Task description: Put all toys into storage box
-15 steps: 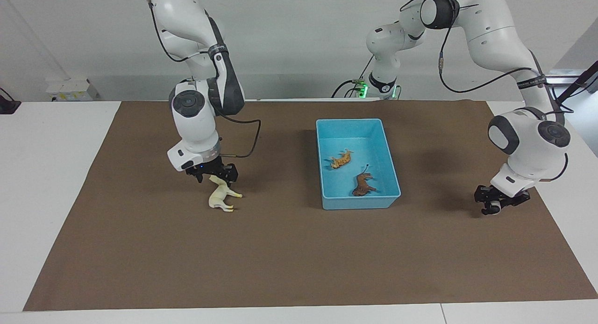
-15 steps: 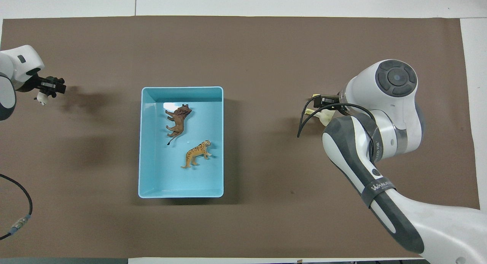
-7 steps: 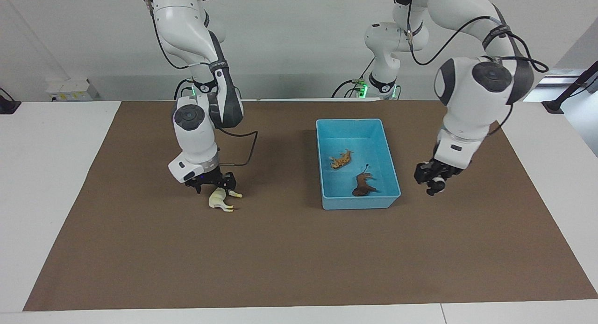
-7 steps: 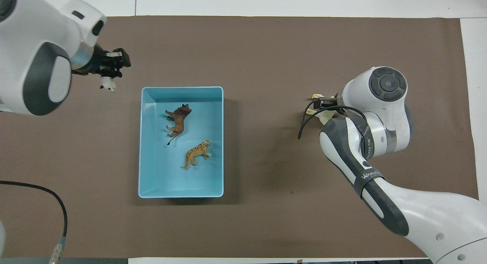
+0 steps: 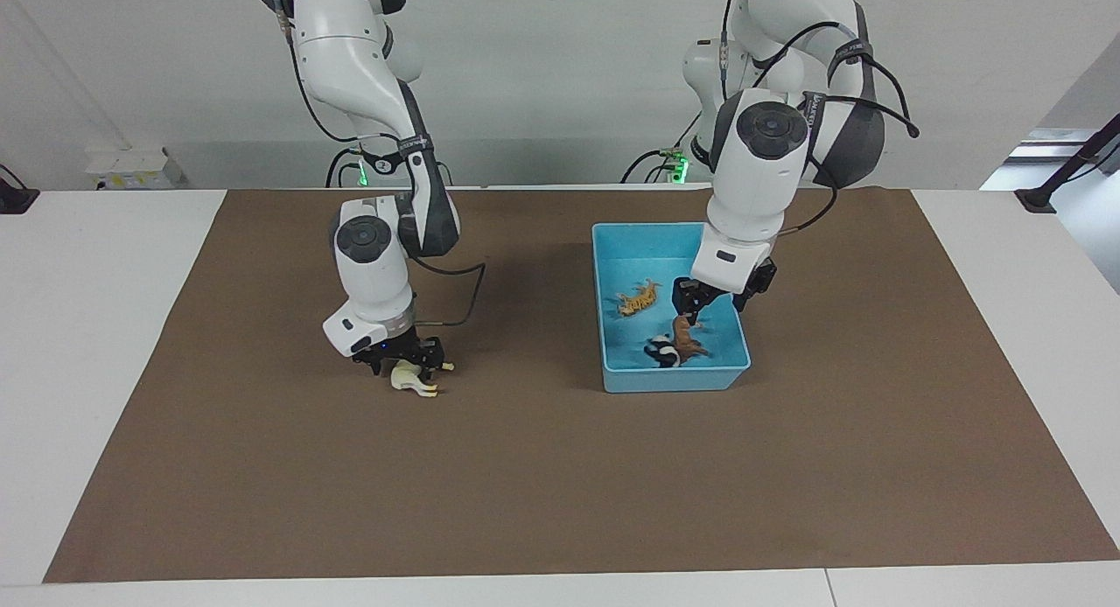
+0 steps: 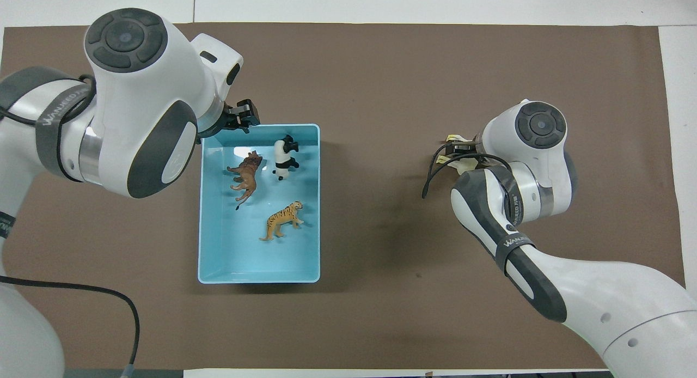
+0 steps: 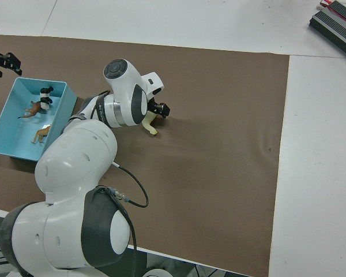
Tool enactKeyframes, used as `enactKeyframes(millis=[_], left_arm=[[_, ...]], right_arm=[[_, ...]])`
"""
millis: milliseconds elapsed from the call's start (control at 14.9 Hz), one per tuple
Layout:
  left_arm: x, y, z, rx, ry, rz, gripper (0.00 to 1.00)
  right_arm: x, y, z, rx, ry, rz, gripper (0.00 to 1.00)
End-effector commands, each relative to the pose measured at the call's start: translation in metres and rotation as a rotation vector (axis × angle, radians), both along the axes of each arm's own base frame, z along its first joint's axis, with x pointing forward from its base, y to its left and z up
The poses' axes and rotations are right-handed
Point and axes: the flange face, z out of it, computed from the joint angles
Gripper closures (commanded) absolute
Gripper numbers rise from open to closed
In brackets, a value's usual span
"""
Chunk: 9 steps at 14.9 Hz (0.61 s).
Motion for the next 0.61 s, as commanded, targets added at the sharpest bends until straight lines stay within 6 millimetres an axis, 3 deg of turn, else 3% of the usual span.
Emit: enactKeyframes(millis=[0,135,269,404,538], left_arm=[[-0.002,0.042,0.025,-0.007,-0.008,-0.038,0.0],[0.004,0.09,0.045,-0.007,-0.024,-0.091,0.0],[0.003,0.146,0.066,0.0,-0.027,-0.134,0.0],[-0.007,0.202,0.09,0.008,-0.021,-0.166,0.0],[-0.029,0.224,0.114,0.013,-0.004,-0.187,0.0]], right_arm=[[-0.001,0.001,-0.001,-0.003,-0.015,0.036,1.0],[0.0,0.002,0.003,-0.007,-0.003,0.037,1.0],[0.007,0.017,0.028,-0.013,0.038,0.03,1.0],[0.023,0.035,0.081,-0.02,0.084,-0.029,1.0],[0.023,0.089,0.135,-0.007,0.095,-0.087,1.0]])
